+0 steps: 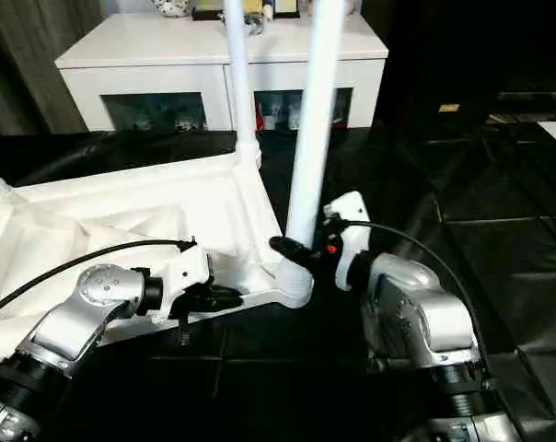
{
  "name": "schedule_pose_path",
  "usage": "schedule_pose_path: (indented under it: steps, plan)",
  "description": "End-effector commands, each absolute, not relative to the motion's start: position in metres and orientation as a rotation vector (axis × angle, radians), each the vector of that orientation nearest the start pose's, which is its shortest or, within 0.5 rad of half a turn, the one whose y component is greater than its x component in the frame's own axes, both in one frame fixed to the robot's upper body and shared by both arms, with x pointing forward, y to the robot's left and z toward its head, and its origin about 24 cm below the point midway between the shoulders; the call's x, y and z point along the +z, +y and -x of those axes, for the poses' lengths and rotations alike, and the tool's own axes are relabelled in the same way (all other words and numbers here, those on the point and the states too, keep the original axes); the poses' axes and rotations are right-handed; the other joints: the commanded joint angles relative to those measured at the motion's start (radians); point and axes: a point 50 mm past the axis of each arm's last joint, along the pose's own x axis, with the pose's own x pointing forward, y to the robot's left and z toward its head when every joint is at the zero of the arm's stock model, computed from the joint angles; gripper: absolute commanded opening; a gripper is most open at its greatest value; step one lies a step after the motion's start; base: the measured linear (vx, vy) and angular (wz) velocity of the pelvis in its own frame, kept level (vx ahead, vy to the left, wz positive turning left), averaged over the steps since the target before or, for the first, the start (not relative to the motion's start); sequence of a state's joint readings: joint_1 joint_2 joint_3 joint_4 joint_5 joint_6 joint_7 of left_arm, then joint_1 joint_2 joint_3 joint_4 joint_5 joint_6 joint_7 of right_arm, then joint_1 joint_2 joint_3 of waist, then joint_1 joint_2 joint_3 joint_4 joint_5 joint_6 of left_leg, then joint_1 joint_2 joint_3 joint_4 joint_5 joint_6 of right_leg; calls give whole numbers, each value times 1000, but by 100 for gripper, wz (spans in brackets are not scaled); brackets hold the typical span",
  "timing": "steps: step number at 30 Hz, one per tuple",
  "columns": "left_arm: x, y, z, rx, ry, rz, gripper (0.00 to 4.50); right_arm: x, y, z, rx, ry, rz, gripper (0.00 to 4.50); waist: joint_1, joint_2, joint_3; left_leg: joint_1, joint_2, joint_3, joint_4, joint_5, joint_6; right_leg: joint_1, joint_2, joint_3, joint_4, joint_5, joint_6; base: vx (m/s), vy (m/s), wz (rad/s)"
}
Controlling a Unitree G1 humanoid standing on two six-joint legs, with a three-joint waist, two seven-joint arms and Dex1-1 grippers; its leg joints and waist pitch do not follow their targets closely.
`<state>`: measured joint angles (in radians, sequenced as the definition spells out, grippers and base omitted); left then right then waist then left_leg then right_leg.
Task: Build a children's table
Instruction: Insert table leg to table base
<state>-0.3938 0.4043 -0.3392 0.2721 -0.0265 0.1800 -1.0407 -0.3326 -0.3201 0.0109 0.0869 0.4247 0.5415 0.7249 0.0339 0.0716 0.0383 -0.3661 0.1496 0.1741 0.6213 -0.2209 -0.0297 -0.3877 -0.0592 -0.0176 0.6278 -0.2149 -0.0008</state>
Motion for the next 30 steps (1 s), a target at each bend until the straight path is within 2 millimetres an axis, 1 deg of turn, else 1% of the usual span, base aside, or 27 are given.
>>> schedule_pose_path:
  steps: [1, 3, 4, 5, 6, 8, 9, 10, 11, 12, 13, 14, 15, 16, 17, 19, 20, 21, 22, 23, 24, 25, 26, 27, 28, 29, 30]
  plan:
    - [32, 135, -283, -1212, 455, -396, 0, 70, -158, -293, 784, 283, -234, 183, 2, -7, -46, 8, 73, -32, -93, -206, 0, 35, -85, 43, -83, -136, -247, 0, 0, 0]
    - [33, 136, -284, -1203, 448, -390, 0, 66, -161, -291, 754, 267, -270, 183, 1, -7, -46, 8, 73, -32, -95, -212, 0, 33, -85, 42, -84, -141, -247, 0, 0, 0]
    - [33, 136, -284, -1201, 447, -389, 0, 64, -162, -290, 745, 261, -279, 183, 1, -5, -46, 9, 73, -32, -95, -218, -1, 32, -85, 43, -85, -144, -247, 0, 0, 0]
    - [33, 136, -284, -1199, 445, -389, 0, 62, -163, -288, 738, 253, -289, 183, 0, -6, -45, 9, 74, -31, -96, -222, -3, 32, -85, 43, -86, -149, -248, 0, 0, 0]
    - [32, 136, -284, -1195, 443, -388, 0, 60, -163, -286, 731, 243, -296, 183, 0, -2, -43, 9, 75, -32, -98, -240, -7, 31, -86, 43, -88, -167, -243, 0, 0, 0]
    - [32, 135, -285, -1189, 439, -386, 0, 57, -164, -281, 720, 229, -281, 183, -1, -1, -43, 11, 76, -33, -100, -257, -14, 30, -84, 43, -90, -176, -238, 0, 0, 0]
    - [32, 135, -286, -1184, 435, -385, 0, 52, -163, -277, 720, 232, -175, 183, -1, 0, -42, 10, 76, -33, -101, -260, -15, 30, -85, 43, -90, -178, -236, 0, 0, 0]
    - [32, 135, -286, -1182, 434, -384, 0, 50, -163, -275, 725, 235, -121, 183, -1, -2, -41, 11, 76, -33, -102, -272, -19, 29, -84, 43, -92, -193, -229, 0, 0, 0]
    - [32, 135, -286, -1182, 434, -384, 0, 50, -163, -275, 725, 235, -121, 183, -1, -2, -40, 11, 76, -33, -103, -275, -20, 29, -85, 43, -93, -202, -226, 0, 0, 0]
    - [33, 135, -287, -1175, 430, -385, 0, 45, -161, -271, 729, 234, -2, 183, -3, -2, -38, 13, 76, -33, -105, -300, -24, 26, -86, 44, -98, -249, -216, 0, 0, 0]
    - [33, 135, -287, -1175, 429, -385, 0, 44, -160, -270, 725, 231, 1, 183, -2, -1, -37, 15, 77, -33, -104, -309, -27, 23, -86, 45, -101, -265, -210, 0, 0, 0]
    - [33, 134, -288, -1172, 428, -384, 0, 43, -159, -268, 712, 220, 7, 183, -3, -3, -35, 17, 76, -33, -107, -326, -28, 20, -85, 47, -103, -291, -202, 0, 0, 0]
    - [33, 134, -288, -1172, 427, -384, 0, 43, -158, -267, 705, 213, -2, 183, -4, -2, -34, 16, 76, -34, -107, -334, -27, 21, -86, 47, -104, -304, -198, 0, 0, 0]
    - [33, 134, -288, -1172, 428, -385, 0, 44, -156, -267, 701, 207, -7, 183, -6, -4, -33, 14, 77, -38, -113, -346, -28, 22, -86, 47, -106, -337, -183, 0, 0, 0]
    - [33, 134, -289, -1171, 428, -385, 0, 45, -155, -266, 704, 203, -10, 183, -6, 0, -34, 16, 77, -39, -113, -352, -30, 21, -87, 47, -107, -343, -180, 0, 0, 0]
    - [33, 135, -289, -1171, 430, -388, 0, 49, -151, -267, 720, 201, -13, 183, -8, -2, -36, 14, 77, -40, -116, -341, -27, 23, -85, 45, -106, -319, -178, 0, 0, 0]
    - [33, 136, -289, -1176, 434, -392, 0, 52, -148, -269, 743, 205, -12, 183, -7, -4, -38, 14, 77, -39, -117, -322, -23, 25, -85, 45, -106, -289, -181, 0, 0, 0]
    - [33, 136, -289, -1177, 435, -392, 0, 52, -147, -270, 748, 206, -11, 183, -6, -3, -39, 15, 77, -38, -116, -306, -18, 24, -84, 45, -105, -262, -189, 0, 0, 0]
    - [33, 137, -289, -1182, 440, -395, 0, 52, -143, -271, 786, 244, -3, 183, -7, -7, -38, 13, 77, -37, -116, -301, -14, 25, -83, 45, -104, -252, -193, 0, 0, 0]
    - [34, 138, -289, -1184, 441, -397, 0, 50, -140, -272, 834, 294, 17, 183, -7, -10, -38, 11, 75, -37, -115, -292, -10, 29, -83, 45, -102, -245, -198, 0, 0, 0]
    - [34, 138, -289, -1185, 441, -398, 0, 49, -139, -271, 862, 322, 33, 183, -7, -7, -37, 11, 76, -37, -115, -285, -8, 30, -85, 44, -102, -247, -202, 0, 0, 0]
    - [34, 139, -289, -1185, 442, -399, 0, 48, -138, -271, 889, 361, 54, 183, -8, -11, -37, 11, 75, -36, -114, -284, -6, 30, -84, 44, -102, -250, -202, 0, 0, 0]
    - [35, 139, -289, -1185, 442, -400, 0, 46, -138, -271, 912, 397, 80, 183, -7, -8, -37, 12, 75, -36, -112, -283, -5, 29, -86, 45, -103, -258, -203, 0, 0, 0]
    - [34, 141, -289, -1188, 446, -403, 0, 42, -138, -270, 946, 461, 110, 183, -7, -11, -36, 12, 75, -35, -112, -283, -6, 28, -87, 46, -103, -269, -203, 0, 0, 0]
    - [34, 141, -289, -1188, 446, -403, 0, 42, -138, -270, 946, 461, 110, 183, -6, -11, -36, 13, 75, -35, -112, -281, -6, 28, -87, 46, -105, -273, -200, 0, 0, 0]
    - [34, 142, -288, -1191, 452, -406, 0, 43, -138, -272, 970, 475, 108, 183, -6, -15, -39, 14, 76, -34, -112, -274, -5, 30, -87, 47, -104, -263, -202, 0, 0, 0]
    - [33, 143, -287, -1194, 458, -412, 0, 45, -138, -274, 988, 488, 88, 183, -6, -16, -38, 11, 75, -35, -113, -270, -4, 32, -88, 47, -103, -260, -204, 0, 0, 0]
